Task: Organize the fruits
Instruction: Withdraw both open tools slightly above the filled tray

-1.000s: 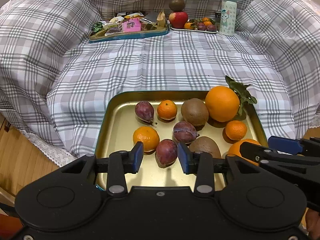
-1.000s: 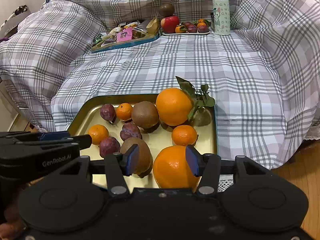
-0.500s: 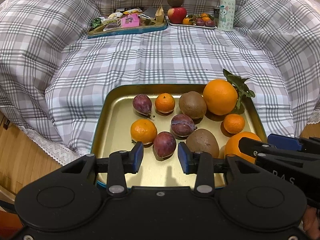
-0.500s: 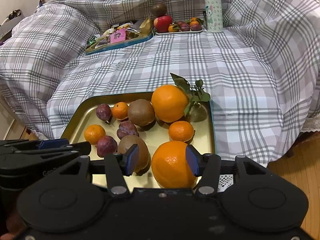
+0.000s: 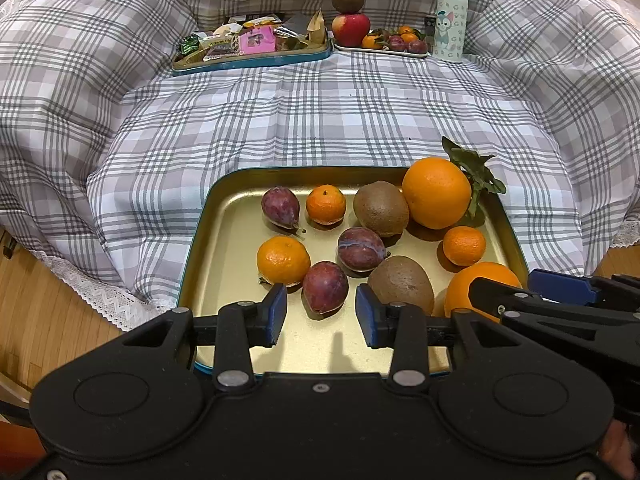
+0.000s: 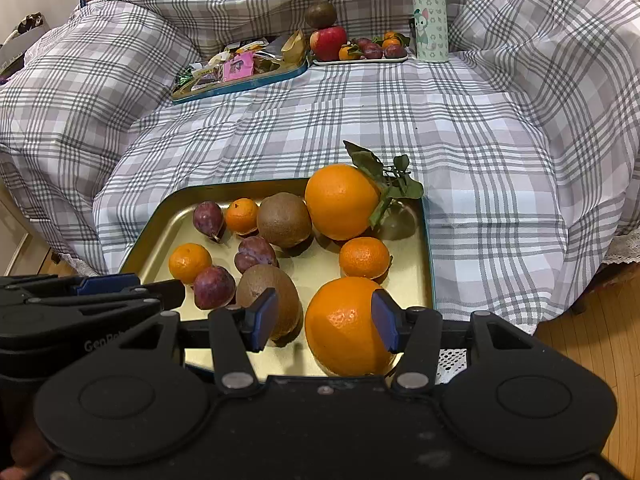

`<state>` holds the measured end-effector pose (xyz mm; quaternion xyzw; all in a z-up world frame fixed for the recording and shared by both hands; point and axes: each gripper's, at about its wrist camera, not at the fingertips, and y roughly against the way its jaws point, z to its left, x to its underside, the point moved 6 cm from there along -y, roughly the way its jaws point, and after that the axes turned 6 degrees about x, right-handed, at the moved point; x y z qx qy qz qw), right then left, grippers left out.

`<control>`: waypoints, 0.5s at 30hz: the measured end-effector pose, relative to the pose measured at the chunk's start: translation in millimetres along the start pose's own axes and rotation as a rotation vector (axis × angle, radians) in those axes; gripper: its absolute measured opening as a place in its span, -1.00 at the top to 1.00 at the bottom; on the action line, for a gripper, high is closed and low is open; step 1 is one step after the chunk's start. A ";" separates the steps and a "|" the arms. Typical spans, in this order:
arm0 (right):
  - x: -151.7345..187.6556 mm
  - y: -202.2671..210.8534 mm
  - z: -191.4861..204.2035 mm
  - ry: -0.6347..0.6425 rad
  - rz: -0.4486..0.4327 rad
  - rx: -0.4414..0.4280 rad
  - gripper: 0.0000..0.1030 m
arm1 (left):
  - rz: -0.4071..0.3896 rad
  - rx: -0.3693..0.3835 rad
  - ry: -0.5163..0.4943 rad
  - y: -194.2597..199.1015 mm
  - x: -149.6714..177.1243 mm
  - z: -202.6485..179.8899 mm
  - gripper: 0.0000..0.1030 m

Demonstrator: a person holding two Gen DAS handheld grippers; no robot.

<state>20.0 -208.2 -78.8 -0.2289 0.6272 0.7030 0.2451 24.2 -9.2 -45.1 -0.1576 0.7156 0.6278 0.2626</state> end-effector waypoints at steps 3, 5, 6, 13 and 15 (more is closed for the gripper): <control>0.7 -0.1 -0.1 0.000 0.003 -0.001 -0.05 | 0.004 0.001 0.001 -0.5 -0.3 -0.2 0.08; 0.6 -0.3 -0.1 0.000 0.003 -0.002 -0.05 | 0.004 0.001 0.001 -0.4 -0.5 -0.1 0.08; 0.6 -0.3 0.0 0.000 0.004 -0.001 -0.05 | 0.004 0.001 0.001 -0.4 -0.5 0.0 0.08; 1.2 -0.9 0.3 0.002 0.007 -0.003 -0.05 | 0.004 0.002 0.001 -0.2 -0.5 0.1 0.08; 1.2 -1.0 0.4 0.002 0.007 -0.003 -0.05 | 0.006 0.002 0.001 -0.2 -0.5 0.1 0.08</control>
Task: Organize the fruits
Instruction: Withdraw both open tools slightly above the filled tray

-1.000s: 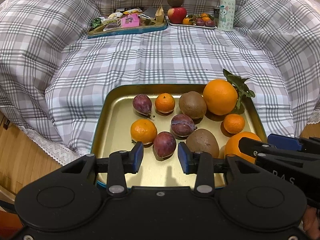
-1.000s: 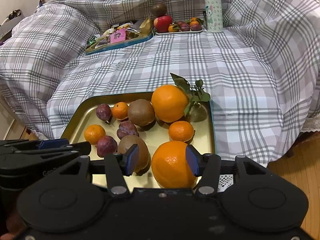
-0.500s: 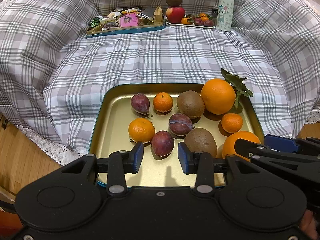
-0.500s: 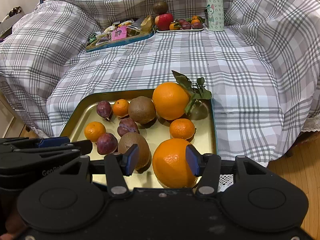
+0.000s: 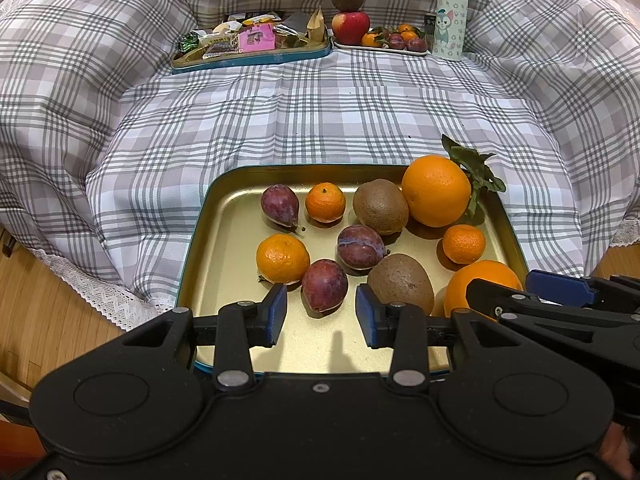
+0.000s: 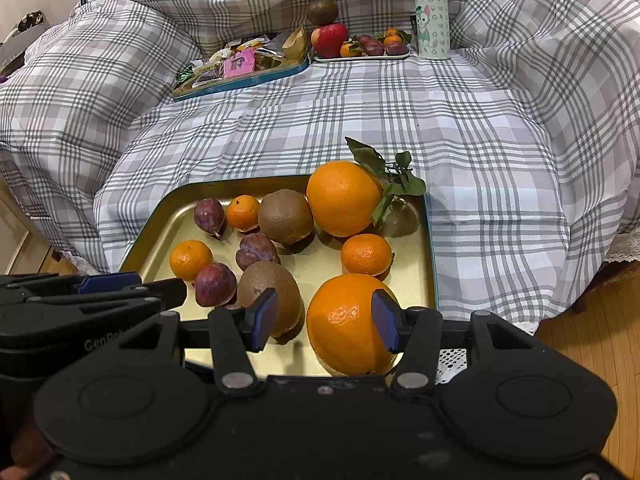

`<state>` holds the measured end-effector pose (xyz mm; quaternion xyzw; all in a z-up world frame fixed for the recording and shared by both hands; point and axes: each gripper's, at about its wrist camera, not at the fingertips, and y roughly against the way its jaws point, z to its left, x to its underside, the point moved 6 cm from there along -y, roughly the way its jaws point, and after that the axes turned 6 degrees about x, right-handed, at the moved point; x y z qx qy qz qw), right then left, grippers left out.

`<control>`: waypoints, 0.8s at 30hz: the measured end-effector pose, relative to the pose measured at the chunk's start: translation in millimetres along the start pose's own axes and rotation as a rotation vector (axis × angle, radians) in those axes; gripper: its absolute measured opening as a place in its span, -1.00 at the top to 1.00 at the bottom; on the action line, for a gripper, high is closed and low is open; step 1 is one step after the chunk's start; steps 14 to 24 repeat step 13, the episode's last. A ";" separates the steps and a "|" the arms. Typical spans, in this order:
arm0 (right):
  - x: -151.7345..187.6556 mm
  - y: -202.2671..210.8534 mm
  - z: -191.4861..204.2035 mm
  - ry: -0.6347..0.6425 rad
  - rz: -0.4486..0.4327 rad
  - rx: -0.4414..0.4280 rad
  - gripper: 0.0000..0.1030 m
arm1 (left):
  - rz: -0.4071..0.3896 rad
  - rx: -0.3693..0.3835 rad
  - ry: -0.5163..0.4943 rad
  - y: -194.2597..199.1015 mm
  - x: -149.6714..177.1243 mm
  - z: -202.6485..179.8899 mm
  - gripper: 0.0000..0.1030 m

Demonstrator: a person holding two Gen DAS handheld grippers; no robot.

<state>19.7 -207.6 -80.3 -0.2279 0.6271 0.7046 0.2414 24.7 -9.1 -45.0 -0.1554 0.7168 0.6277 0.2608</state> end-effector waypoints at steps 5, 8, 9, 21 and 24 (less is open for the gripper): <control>0.6 -0.7 0.4 0.000 0.002 -0.001 -0.05 | 0.000 -0.002 -0.001 0.0 -0.1 -0.4 0.08; 0.7 -0.7 0.4 0.000 0.003 -0.001 -0.05 | 0.002 -0.002 -0.002 -0.1 0.2 -0.3 0.08; 0.7 -0.7 0.5 0.000 0.003 -0.001 -0.05 | 0.002 -0.001 -0.001 -0.2 0.3 -0.3 0.08; 0.7 -0.7 0.6 0.000 0.003 0.000 -0.05 | 0.003 0.001 0.001 -0.8 0.5 -0.3 0.08; 0.7 -0.7 0.6 0.000 0.003 0.000 -0.05 | 0.003 0.001 0.001 -0.8 0.5 -0.3 0.08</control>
